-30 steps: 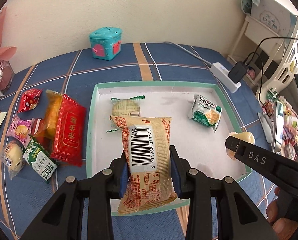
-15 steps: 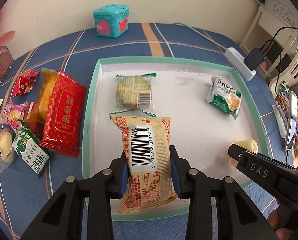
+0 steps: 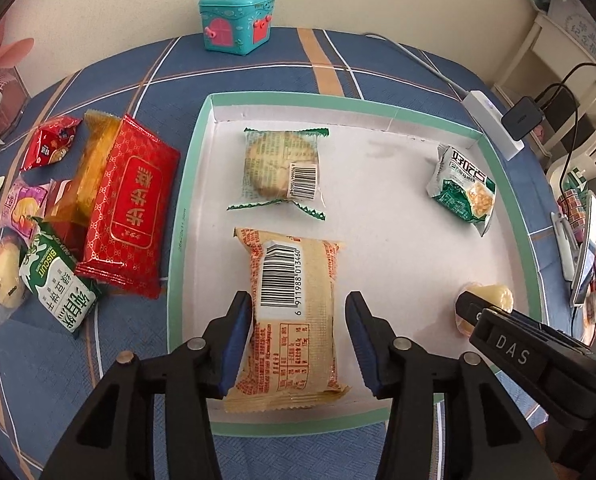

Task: Organize snacks
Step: 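Open the left tool over the tray while the right tool releases the pudding cup, then move both open tools back from the tray toward the snack pile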

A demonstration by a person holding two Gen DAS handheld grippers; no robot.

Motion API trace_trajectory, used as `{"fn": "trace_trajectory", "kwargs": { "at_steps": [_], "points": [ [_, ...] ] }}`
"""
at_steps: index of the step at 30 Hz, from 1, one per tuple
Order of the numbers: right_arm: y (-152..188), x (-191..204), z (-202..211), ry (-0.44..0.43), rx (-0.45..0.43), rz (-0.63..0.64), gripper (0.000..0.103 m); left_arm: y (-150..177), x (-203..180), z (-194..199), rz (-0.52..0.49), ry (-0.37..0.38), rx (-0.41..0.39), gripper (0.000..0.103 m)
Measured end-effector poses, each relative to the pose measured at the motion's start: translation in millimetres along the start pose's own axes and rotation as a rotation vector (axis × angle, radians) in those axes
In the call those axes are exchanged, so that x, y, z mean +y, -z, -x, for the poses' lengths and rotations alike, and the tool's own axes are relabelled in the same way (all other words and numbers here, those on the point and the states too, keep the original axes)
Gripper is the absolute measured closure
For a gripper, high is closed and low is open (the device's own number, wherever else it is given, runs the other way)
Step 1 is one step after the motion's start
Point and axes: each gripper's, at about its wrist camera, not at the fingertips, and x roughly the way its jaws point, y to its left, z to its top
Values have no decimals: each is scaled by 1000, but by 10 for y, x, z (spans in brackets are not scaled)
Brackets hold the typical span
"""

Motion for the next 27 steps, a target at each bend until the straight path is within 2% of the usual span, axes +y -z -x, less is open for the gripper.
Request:
{"fn": "trace_trajectory", "kwargs": {
  "at_steps": [9, 11, 12, 18, 27],
  "points": [
    [-55, 89, 88, 32, -40, 27, 50, -52, 28, 161, 11, -8, -31, 51],
    [-62, 107, 152, 25, -57, 27, 50, -79, 35, 229, 17, -2, -52, 41],
    [-67, 117, 188, 22, -67, 28, 50, -92, 42, 264, 21, 3, -63, 40],
    [-80, 189, 436, 6, -138, 49, 50, -145, 180, 502, 72, 18, -121, 40],
    [-54, 243, 697, -15, -200, 83, 50, -166, 488, 721, 177, -4, -160, 39]
  ]
}}
